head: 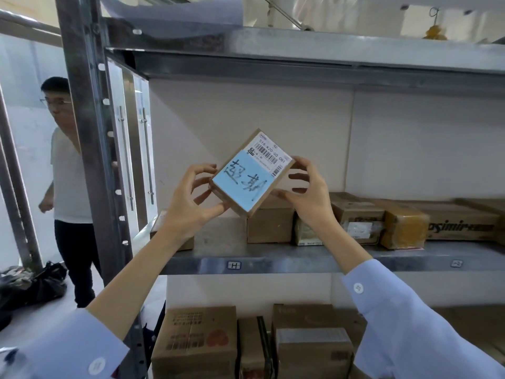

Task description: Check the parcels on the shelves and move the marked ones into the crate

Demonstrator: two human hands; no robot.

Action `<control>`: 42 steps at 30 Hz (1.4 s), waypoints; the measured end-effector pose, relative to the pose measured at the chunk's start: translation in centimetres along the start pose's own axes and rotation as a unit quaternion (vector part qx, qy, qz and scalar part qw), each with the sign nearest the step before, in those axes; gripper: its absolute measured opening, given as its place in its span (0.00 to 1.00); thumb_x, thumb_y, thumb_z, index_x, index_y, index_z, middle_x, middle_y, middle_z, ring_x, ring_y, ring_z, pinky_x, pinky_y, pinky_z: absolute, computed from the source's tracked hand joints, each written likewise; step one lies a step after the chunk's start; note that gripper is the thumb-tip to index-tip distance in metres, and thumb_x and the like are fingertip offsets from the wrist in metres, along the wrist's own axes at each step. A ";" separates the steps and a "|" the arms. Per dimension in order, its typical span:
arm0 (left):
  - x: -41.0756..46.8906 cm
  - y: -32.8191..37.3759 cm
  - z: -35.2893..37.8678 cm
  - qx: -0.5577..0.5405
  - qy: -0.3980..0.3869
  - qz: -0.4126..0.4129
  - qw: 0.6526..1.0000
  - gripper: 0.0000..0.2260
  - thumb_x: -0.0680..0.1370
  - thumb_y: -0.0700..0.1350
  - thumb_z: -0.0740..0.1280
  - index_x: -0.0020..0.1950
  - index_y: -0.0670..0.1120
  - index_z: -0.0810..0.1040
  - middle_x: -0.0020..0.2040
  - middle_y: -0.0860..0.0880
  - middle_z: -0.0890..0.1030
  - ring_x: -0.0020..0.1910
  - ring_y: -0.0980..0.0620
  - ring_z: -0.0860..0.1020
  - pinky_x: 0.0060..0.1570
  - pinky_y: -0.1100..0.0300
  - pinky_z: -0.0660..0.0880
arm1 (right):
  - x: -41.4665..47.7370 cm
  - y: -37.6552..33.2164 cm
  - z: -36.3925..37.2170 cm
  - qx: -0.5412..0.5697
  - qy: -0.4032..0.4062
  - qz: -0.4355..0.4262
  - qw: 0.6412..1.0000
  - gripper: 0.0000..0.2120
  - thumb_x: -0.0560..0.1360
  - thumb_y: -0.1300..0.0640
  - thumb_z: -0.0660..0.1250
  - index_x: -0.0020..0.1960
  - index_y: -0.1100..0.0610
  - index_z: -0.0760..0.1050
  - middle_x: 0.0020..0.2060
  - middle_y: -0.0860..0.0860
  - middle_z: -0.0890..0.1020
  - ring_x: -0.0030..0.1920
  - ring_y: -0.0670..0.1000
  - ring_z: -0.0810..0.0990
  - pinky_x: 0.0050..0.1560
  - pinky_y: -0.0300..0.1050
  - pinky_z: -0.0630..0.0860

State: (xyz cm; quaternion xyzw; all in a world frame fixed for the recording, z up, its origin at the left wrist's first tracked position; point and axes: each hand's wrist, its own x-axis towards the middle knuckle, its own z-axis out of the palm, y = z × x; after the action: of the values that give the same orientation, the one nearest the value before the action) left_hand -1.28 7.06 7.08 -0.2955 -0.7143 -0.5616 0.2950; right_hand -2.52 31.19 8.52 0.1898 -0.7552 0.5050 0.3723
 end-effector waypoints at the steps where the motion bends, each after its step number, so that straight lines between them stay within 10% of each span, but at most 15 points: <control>1: 0.0 0.1 0.2 0.000 0.004 0.003 1.000 0.27 0.65 0.45 0.78 0.59 0.55 0.69 0.65 0.54 0.75 0.64 0.57 0.74 0.61 0.58 0.76 | 0.0 -0.2 0.0 0.003 0.009 0.005 1.000 0.33 0.66 0.58 0.80 0.65 0.46 0.68 0.59 0.43 0.77 0.57 0.42 0.77 0.49 0.35 0.78; 13: 0.2 -0.3 3.0 0.047 0.022 0.039 0.998 0.35 0.67 0.49 0.80 0.64 0.71 0.65 0.66 0.59 0.72 0.62 0.63 0.72 0.60 0.54 0.75 | -1.4 -0.4 -2.3 -0.035 -0.089 0.008 0.995 0.33 0.70 0.65 0.76 0.68 0.44 0.66 0.64 0.41 0.77 0.65 0.43 0.75 0.64 0.50 0.76; 19: 0.4 -0.1 5.5 -0.008 -0.016 0.026 1.000 0.34 0.68 0.42 0.79 0.70 0.50 0.67 0.67 0.55 0.74 0.66 0.60 0.72 0.62 0.60 0.74 | -2.4 -0.6 -4.3 -0.065 -0.126 0.026 0.990 0.47 0.64 0.58 0.81 0.77 0.49 0.60 0.70 0.41 0.71 0.67 0.40 0.72 0.65 0.39 0.72; 27: 0.0 1.5 10.7 -0.077 -0.059 0.050 0.994 0.38 0.68 0.38 0.79 0.74 0.47 0.64 0.67 0.53 0.75 0.65 0.58 0.74 0.59 0.62 0.76 | -4.9 -0.6 -7.8 -0.057 -0.047 0.055 0.996 0.47 0.67 0.61 0.79 0.78 0.52 0.57 0.69 0.40 0.71 0.60 0.33 0.75 0.55 0.34 0.77; 36: -1.3 3.1 19.0 -0.111 -0.120 0.076 0.984 0.37 0.68 0.41 0.78 0.74 0.46 0.65 0.68 0.53 0.73 0.64 0.61 0.73 0.58 0.71 0.71 | -8.7 1.1 -15.3 -0.113 0.043 0.086 0.989 0.48 0.65 0.58 0.81 0.78 0.50 0.58 0.69 0.44 0.73 0.63 0.44 0.77 0.60 0.56 0.79; 42: -3.3 5.4 27.3 -0.163 -0.192 0.069 0.965 0.36 0.68 0.44 0.79 0.72 0.50 0.65 0.68 0.55 0.73 0.66 0.61 0.72 0.63 0.65 0.72 | -13.0 1.9 -23.0 -0.150 0.100 0.136 0.974 0.47 0.66 0.61 0.80 0.76 0.47 0.58 0.66 0.44 0.73 0.58 0.38 0.77 0.49 0.38 0.79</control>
State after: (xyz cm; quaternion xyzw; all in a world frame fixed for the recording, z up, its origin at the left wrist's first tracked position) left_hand 2.50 34.53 2.68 -0.4902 -0.6340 -0.5820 0.1382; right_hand 13.17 51.62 2.39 -0.0239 -0.8004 0.4478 0.3979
